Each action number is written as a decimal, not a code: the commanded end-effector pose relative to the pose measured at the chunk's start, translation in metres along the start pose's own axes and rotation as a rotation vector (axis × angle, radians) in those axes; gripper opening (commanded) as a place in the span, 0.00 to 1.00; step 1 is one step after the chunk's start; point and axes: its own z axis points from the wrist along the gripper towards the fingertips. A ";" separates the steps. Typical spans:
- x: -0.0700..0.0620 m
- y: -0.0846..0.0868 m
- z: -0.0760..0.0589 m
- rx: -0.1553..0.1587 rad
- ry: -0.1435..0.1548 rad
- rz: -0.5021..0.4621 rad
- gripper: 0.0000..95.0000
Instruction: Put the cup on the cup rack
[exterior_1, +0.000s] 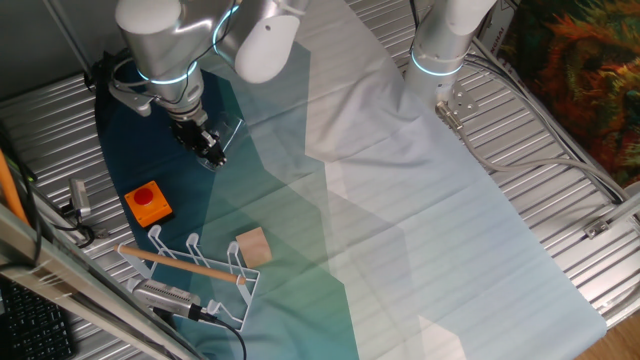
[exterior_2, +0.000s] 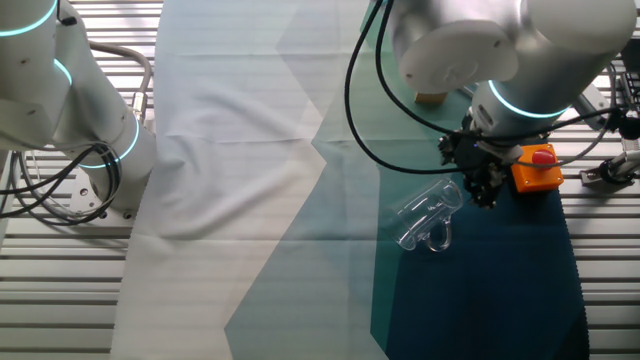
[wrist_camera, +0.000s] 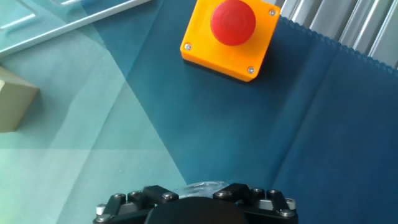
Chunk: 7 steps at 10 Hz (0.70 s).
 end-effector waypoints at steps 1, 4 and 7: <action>-0.001 0.000 0.000 -0.017 -0.023 -0.034 0.80; -0.001 0.000 0.000 -0.023 -0.006 -0.079 0.80; -0.001 0.000 0.000 0.037 0.048 -0.014 0.80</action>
